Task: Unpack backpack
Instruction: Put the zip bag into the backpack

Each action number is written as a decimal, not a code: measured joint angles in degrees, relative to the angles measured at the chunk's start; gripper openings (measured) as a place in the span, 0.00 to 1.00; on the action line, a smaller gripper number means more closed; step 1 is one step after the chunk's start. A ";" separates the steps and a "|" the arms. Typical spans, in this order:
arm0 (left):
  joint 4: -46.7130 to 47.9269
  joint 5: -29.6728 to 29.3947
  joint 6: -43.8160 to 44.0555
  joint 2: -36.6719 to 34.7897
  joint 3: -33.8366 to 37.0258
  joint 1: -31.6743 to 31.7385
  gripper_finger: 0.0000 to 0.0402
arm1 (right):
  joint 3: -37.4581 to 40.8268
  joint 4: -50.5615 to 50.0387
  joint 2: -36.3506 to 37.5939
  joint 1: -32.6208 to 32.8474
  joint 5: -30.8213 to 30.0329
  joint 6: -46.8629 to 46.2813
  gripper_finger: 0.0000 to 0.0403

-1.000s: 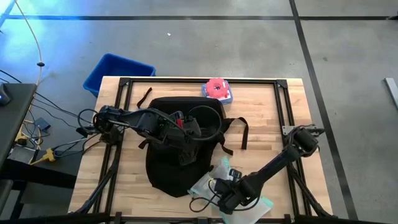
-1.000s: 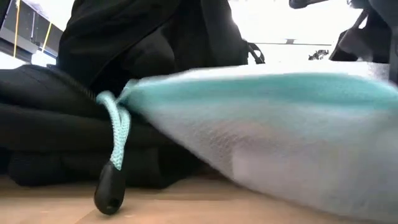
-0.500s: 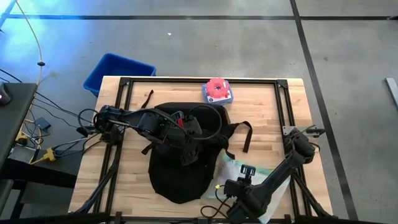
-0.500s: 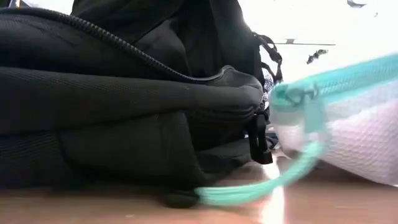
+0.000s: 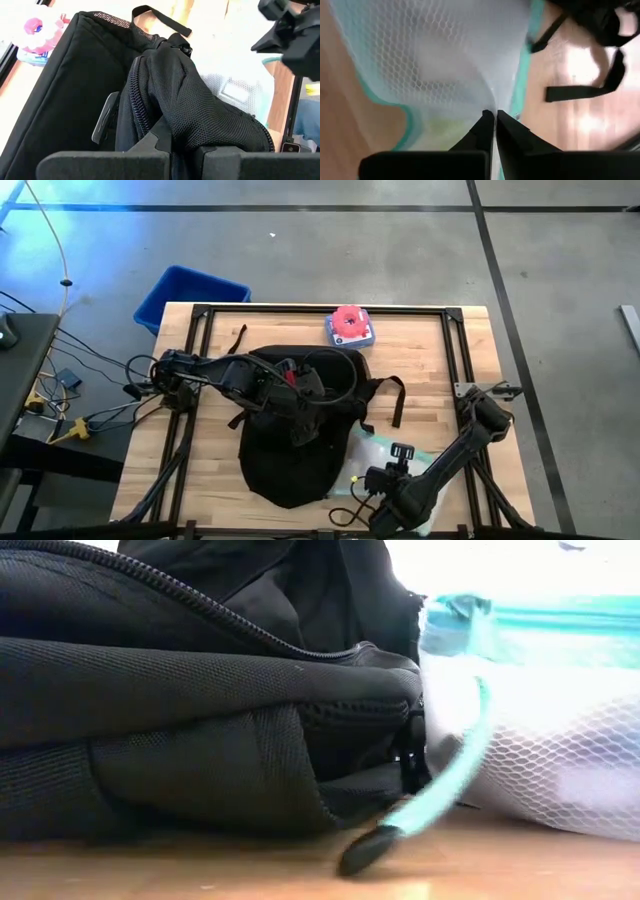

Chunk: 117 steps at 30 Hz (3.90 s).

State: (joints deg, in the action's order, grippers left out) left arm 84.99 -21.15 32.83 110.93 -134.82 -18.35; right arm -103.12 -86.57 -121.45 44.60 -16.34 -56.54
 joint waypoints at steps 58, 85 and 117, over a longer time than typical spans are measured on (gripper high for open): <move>-12.67 0.87 0.42 0.02 0.00 3.11 0.00 | -12.45 16.91 2.02 -4.08 4.89 20.50 0.56; -8.67 2.44 13.60 -0.55 -0.07 -5.11 0.00 | -9.26 -1.87 -2.62 -29.20 0.24 12.88 0.56; 4.98 22.63 -1.24 -1.74 0.96 5.03 0.32 | -0.20 7.90 -2.49 -29.59 -0.13 16.08 0.56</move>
State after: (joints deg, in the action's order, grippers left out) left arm 89.97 1.48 31.60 109.20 -133.86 -13.32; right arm -103.32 -78.67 -123.94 15.01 -16.47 -40.46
